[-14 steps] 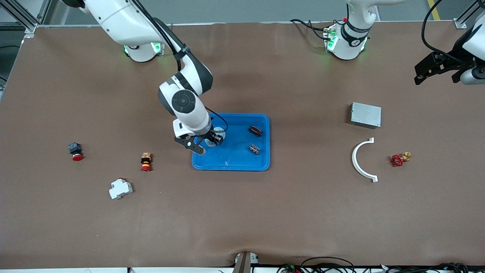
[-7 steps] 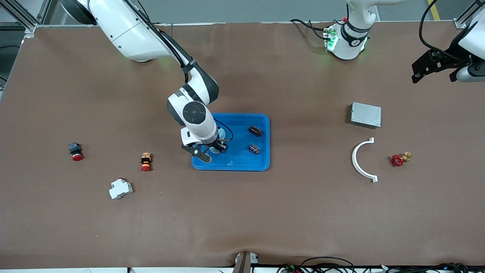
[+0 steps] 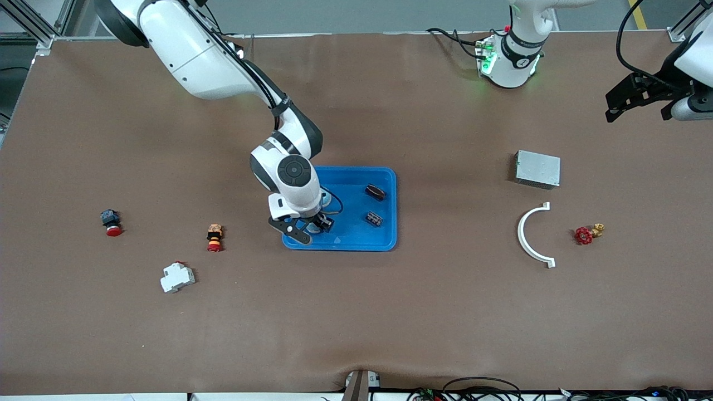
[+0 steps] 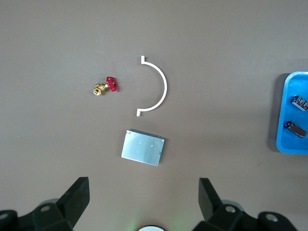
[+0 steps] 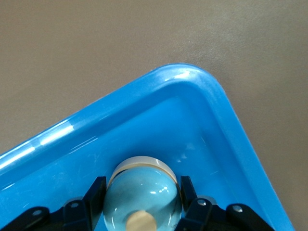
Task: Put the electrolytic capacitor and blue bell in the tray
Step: 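Lower the bell into the tray and open the right gripper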
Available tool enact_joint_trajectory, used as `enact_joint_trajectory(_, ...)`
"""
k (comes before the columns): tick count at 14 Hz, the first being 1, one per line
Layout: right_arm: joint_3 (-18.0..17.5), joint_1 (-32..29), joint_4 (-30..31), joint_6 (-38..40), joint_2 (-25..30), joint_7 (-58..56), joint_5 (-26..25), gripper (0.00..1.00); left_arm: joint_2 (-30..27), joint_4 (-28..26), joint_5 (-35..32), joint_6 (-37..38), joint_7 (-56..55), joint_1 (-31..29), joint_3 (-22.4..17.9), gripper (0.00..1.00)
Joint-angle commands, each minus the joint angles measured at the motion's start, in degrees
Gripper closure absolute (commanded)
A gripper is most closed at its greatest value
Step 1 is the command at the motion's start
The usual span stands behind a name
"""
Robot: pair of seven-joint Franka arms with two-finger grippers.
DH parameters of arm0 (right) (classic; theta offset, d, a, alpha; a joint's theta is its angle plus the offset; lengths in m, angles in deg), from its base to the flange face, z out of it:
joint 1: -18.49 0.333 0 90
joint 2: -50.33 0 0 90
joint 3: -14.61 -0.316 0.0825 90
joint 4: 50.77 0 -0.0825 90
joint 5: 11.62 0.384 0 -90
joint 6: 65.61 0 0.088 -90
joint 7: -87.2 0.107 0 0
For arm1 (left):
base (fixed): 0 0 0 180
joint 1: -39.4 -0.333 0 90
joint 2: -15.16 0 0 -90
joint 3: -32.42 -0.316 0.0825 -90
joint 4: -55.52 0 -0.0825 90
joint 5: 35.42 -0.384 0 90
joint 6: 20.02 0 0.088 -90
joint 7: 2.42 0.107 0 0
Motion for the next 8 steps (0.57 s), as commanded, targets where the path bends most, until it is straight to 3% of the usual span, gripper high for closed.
enact_joint_trajectory(1,1.5,1.1,-2.3,-0.2,-1.5,1.9,-1.8,1.0,-1.1,-0.6,1.2,0.6,0.6,-0.4,-0.1,0.0)
enact_joint_trajectory(8,2.0,1.6,-3.6,-1.6,-2.8,1.9,-1.8,1.0,-1.0,-0.7,1.2,0.6,0.6,-0.3,0.0,0.0)
